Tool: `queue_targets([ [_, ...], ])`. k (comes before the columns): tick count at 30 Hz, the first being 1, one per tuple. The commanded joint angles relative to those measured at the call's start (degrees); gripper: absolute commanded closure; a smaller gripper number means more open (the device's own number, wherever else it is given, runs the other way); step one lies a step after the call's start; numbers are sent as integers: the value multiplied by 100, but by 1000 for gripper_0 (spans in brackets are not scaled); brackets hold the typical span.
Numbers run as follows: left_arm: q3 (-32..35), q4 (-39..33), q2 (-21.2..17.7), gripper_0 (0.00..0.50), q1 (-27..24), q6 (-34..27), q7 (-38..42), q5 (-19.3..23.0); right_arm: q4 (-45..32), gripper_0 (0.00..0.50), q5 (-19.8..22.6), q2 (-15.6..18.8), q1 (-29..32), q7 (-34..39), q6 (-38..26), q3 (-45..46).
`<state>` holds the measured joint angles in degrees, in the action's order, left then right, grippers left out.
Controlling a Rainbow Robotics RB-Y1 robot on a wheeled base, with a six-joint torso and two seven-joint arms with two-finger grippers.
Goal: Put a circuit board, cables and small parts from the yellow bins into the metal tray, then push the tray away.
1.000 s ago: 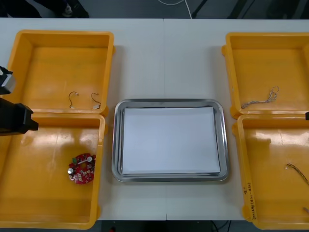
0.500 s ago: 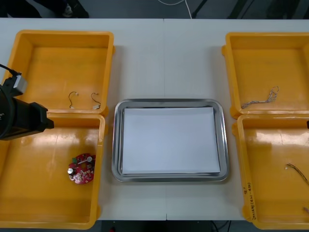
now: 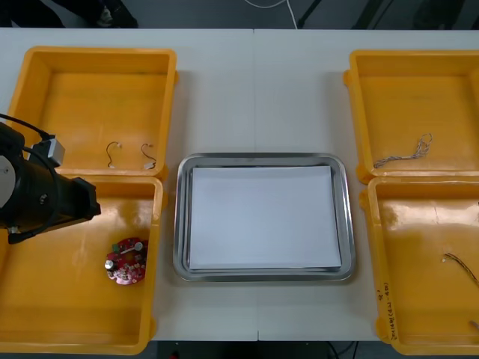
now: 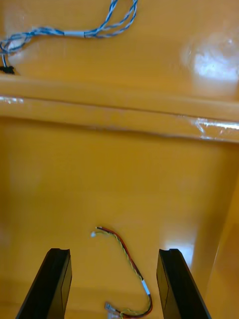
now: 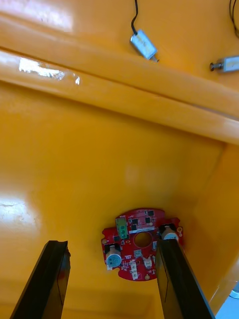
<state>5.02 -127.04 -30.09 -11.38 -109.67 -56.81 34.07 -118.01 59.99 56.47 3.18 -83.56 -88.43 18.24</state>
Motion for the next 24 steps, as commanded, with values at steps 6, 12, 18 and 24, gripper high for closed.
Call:
queue_targets([
  [6,-230,-208,215,0,567,613,548,-138,-354,0,119,242,912,-468,344,426],
  [12,-300,-199,241,0,743,859,548,-164,-346,0,127,295,1325,-934,721,514],
  [18,-406,-199,250,0,866,974,557,-226,-240,0,163,312,1835,-1558,1117,672],
  [24,-529,-190,241,0,1006,1123,575,-287,-231,0,171,348,2222,-2050,1469,672],
])
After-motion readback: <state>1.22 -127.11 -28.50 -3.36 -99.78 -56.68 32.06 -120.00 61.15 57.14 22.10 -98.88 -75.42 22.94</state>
